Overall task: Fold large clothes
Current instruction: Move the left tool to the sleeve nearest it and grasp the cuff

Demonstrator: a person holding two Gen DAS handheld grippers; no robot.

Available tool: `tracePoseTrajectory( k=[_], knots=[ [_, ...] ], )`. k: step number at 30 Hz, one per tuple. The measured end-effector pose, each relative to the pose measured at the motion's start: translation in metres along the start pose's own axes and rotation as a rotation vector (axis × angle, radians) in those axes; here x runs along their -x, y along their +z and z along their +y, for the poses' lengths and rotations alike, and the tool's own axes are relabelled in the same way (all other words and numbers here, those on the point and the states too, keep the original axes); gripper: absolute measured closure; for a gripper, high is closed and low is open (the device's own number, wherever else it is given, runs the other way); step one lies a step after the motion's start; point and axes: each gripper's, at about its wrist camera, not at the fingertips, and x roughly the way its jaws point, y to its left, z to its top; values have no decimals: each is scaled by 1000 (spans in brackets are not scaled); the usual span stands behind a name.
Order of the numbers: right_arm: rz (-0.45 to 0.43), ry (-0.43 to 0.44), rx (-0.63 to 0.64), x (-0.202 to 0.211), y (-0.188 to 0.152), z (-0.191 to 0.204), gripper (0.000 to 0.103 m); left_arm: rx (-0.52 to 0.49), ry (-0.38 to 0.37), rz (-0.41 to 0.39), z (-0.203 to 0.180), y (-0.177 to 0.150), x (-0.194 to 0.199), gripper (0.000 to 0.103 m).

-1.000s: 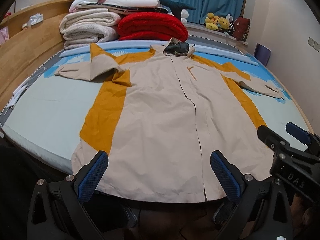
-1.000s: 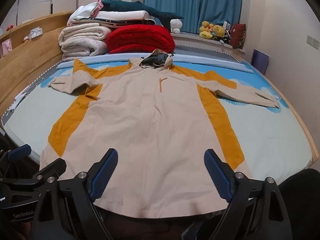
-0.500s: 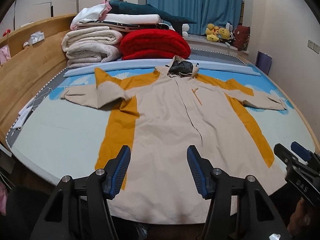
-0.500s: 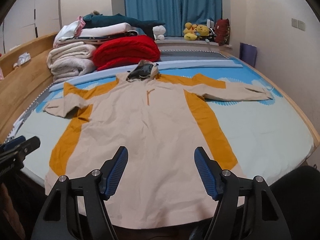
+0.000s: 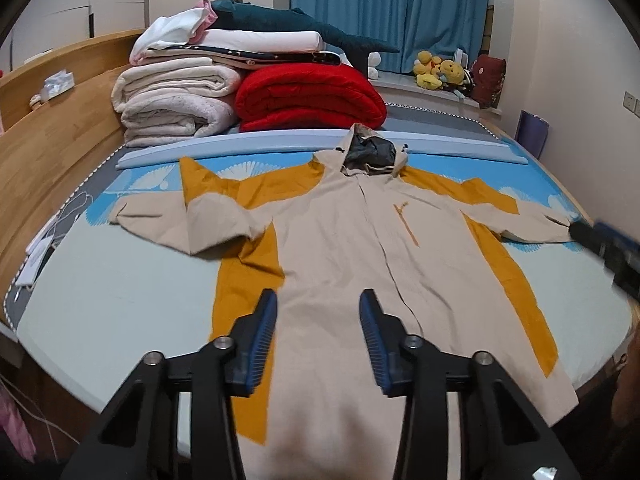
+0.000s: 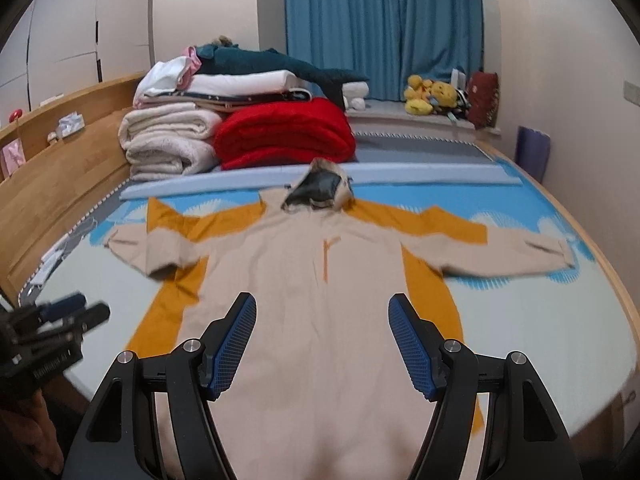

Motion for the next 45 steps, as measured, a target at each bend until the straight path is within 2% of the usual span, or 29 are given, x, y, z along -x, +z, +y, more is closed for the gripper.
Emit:
tracePoseTrajectory(
  k=[2, 4, 5, 6, 11, 13, 15, 16, 17, 19, 26, 28, 30, 35, 37, 39, 40, 41, 45],
  knots=[
    [-17, 13, 10, -17, 25, 1, 49, 2, 10, 5, 12, 14, -13, 77],
    [-35, 32, 8, -35, 49, 1, 64, 11, 47, 2, 30, 30, -28, 77],
    [-42, 45, 8, -45, 62, 1, 78, 19, 75, 0, 42, 41, -38, 77],
    [-49, 57, 12, -53, 72, 2, 84, 25, 92, 0, 52, 48, -46, 77],
    [-80, 59, 65, -102, 119, 8, 82, 86, 156, 27, 106, 70, -99, 77],
    [-78, 70, 94, -124, 124, 9, 75, 116, 163, 43, 128, 72, -120, 77],
    [-73, 70, 98, -141, 116, 7, 54, 165, 173, 68, 151, 72, -143, 77],
    [-52, 55, 91, -150, 111, 5, 51, 189, 181, 78, 163, 72, -152, 77],
    [4, 50, 72, -165, 108, 2, 51, 211, 180, 87, 171, 71, -159, 77],
    [82, 124, 33, -186, 107, -1, 51, 258, 174, 104, 190, 72, -177, 77],
    [126, 99, 71, -221, 96, -2, 51, 409, 223, 130, 261, 69, -228, 77],
    [144, 94, 57, -229, 95, -8, 57, 441, 243, 137, 279, 67, -240, 77],
    [160, 88, 47, -236, 91, -13, 92, 491, 250, 139, 301, 64, -252, 77],
    [204, 77, 36, -253, 87, -22, 93, 612, 246, 137, 347, 58, -276, 75],
    [226, 78, 29, -259, 86, -23, 90, 675, 246, 136, 365, 56, -284, 72],
    [258, 83, 25, -266, 83, -24, 79, 732, 247, 128, 382, 54, -291, 68],
    [264, 88, 24, -268, 82, -25, 67, 765, 244, 122, 392, 52, -295, 66],
    [268, 86, 25, -271, 80, -25, 59, 789, 244, 120, 401, 50, -300, 66],
    [298, 74, 54, -285, 72, -24, 58, 866, 249, 123, 430, 40, -315, 65]
  ],
)
